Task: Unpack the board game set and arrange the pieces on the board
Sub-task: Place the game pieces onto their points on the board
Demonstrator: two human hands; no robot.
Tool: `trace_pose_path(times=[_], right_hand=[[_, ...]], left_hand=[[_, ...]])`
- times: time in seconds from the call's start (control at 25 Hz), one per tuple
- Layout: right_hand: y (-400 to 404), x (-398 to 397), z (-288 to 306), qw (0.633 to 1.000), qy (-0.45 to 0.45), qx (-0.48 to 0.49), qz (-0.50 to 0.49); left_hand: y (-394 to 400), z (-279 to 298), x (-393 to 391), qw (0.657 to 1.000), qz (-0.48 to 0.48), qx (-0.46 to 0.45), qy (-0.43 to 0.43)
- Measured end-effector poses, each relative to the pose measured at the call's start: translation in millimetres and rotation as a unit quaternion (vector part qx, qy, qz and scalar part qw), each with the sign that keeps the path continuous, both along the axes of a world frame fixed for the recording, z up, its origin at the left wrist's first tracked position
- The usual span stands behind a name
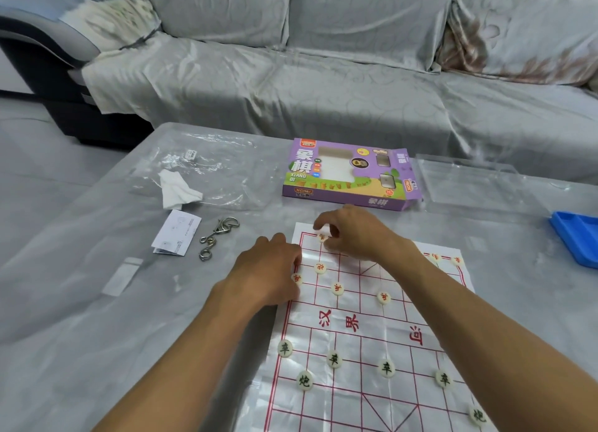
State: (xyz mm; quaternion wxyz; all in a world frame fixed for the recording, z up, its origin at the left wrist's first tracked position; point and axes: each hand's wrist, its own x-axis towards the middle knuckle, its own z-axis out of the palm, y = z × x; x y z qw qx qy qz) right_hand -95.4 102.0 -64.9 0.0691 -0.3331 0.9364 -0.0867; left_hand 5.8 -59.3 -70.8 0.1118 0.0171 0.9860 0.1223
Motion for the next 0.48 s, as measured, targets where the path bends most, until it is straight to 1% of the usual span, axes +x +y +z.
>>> trace_pose_path(times=[0.12,0.16,0.24,0.32,0.4,0.48], right_hand=[[39,4,16,0.996,0.011,-0.062,-0.059],[58,6,20,0.994,0.012,-0.065,-0.081],[100,14,24,0.993,0.005,-0.041,-0.110],[129,25,22,0.993,-0.019,-0.021,-0.117],[142,36,15,0.991,-0.057,-0.006,-0.117],[143,41,6,0.991,-0.068,0.020,-0.113]], left_hand=[[-1,-2,-2,1.000,-0.003,0.008,-0.011],[-2,-2,-3,1.000,-0.004,0.012,-0.015],[-4,-1,-5,0.999,-0.005,0.018,-0.027],[-5,0,-5,0.999,-0.008,0.013,-0.033],[-3,1,-4,0.999,-0.007,0.010,-0.034],[-3,0,-2,0.999,-0.005,0.010,-0.035]])
